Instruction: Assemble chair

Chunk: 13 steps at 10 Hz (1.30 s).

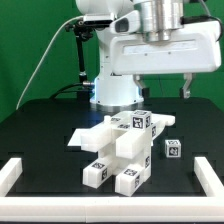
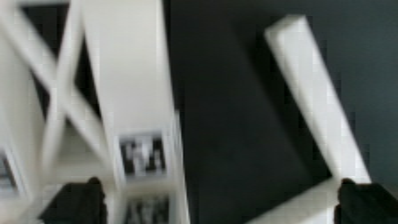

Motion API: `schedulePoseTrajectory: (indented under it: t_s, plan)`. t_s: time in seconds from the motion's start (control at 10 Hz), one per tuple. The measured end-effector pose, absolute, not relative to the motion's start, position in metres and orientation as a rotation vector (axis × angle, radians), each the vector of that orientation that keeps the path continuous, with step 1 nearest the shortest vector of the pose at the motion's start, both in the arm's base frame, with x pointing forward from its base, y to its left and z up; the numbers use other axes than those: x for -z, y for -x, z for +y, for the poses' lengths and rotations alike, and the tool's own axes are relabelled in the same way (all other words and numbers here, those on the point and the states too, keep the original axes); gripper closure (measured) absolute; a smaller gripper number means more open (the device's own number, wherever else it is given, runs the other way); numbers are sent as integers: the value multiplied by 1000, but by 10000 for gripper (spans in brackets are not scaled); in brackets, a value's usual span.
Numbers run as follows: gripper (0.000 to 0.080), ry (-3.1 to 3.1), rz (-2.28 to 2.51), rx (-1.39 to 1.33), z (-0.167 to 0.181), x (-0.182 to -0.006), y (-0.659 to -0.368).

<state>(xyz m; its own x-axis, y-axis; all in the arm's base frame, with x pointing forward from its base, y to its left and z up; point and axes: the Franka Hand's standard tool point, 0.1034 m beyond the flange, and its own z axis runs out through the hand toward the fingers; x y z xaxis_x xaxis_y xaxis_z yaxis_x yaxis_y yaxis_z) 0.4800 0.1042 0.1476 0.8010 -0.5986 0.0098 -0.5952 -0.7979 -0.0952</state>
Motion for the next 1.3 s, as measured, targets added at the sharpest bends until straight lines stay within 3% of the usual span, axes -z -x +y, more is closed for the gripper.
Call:
schedulePoseTrajectory:
  t_s: [0.2,0.7,0.9,1.1,1.3]
  plan:
    - [150,2871,1082,43,121,-146,-473]
    - [150,2877,1062,53,119,-147,-478]
    - [150,2773,1332,24,117,-140,-470]
    - [150,2471,1760,39,137,-125,-465]
    - [150,2462,1728,91,141,-123,-466]
